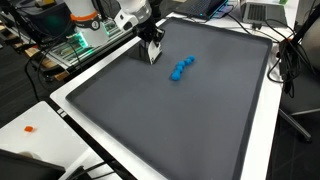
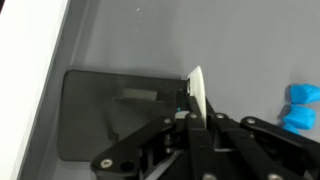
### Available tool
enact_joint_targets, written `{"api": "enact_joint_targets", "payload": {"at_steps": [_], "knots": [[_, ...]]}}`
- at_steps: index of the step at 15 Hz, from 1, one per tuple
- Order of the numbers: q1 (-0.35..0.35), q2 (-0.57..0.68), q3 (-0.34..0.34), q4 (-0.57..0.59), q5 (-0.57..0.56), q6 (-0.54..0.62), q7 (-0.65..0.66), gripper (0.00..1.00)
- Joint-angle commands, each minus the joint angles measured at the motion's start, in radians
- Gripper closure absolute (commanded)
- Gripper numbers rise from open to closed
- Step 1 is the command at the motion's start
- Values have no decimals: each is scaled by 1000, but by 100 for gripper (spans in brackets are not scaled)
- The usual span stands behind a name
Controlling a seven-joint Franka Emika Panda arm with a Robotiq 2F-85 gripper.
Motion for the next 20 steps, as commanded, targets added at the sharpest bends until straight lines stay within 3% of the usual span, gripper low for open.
{"api": "enact_joint_targets", "payload": {"at_steps": [1,9,20], "knots": [[-8,-15,-10,-30,-6,13,-8,60],[-34,-91,-31,-48,-113,-16,40,1],[-57,-244,-4,-18,-437,-87,159,0]]}}
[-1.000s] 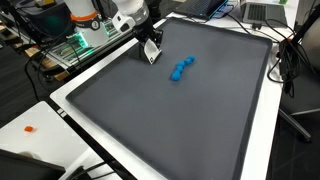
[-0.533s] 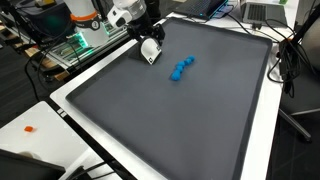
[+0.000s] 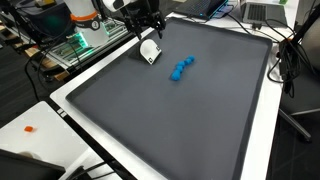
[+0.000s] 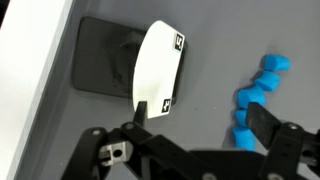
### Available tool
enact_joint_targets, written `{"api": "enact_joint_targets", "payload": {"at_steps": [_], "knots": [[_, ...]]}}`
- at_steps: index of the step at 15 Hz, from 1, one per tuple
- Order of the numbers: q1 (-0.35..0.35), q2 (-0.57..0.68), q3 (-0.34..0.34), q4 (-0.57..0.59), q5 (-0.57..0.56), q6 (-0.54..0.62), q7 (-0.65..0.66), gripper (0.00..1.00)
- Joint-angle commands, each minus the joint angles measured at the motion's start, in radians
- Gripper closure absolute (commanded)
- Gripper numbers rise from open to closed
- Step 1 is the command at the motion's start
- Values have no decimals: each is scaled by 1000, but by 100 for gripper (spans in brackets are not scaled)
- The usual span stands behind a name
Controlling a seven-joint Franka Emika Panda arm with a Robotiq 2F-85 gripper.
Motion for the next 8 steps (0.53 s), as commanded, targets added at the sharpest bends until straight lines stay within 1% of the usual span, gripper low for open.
{"api": "enact_joint_targets", "payload": {"at_steps": [1,4,8], "knots": [[-10,-82,21,4,-127,-69,-27,0],[-12,-113,52,40,-245,-105,-48,0],[-1,-140,84,101,-349,-166,-132,0]]}}
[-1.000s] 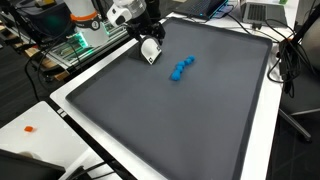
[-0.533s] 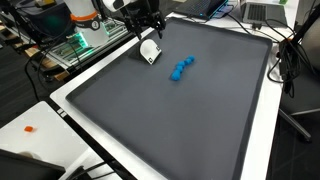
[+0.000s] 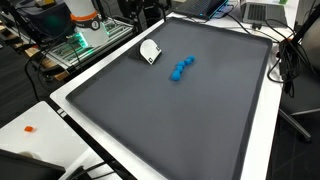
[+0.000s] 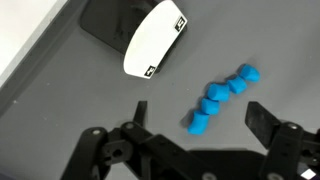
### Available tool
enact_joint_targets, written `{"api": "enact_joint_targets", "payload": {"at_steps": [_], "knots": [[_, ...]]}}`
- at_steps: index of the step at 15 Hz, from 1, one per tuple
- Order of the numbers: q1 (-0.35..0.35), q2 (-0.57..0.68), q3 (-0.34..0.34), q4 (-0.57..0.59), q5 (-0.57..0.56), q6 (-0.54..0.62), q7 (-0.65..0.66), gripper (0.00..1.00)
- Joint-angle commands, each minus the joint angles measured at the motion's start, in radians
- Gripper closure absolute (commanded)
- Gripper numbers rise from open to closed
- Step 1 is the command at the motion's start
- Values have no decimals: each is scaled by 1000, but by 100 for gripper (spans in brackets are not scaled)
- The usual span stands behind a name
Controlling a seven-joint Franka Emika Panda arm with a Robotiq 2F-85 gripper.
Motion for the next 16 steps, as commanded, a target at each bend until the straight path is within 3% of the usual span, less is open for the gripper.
{"api": "enact_joint_targets", "payload": {"at_steps": [1,11,12,16], "knots": [[6,-34,25,47,-81,-77,-98,0],[63,-22,30,163,-114,-113,-505,0],[53,-23,33,149,-94,-88,-451,0],[54,-22,32,155,-94,-88,-458,0]]}}
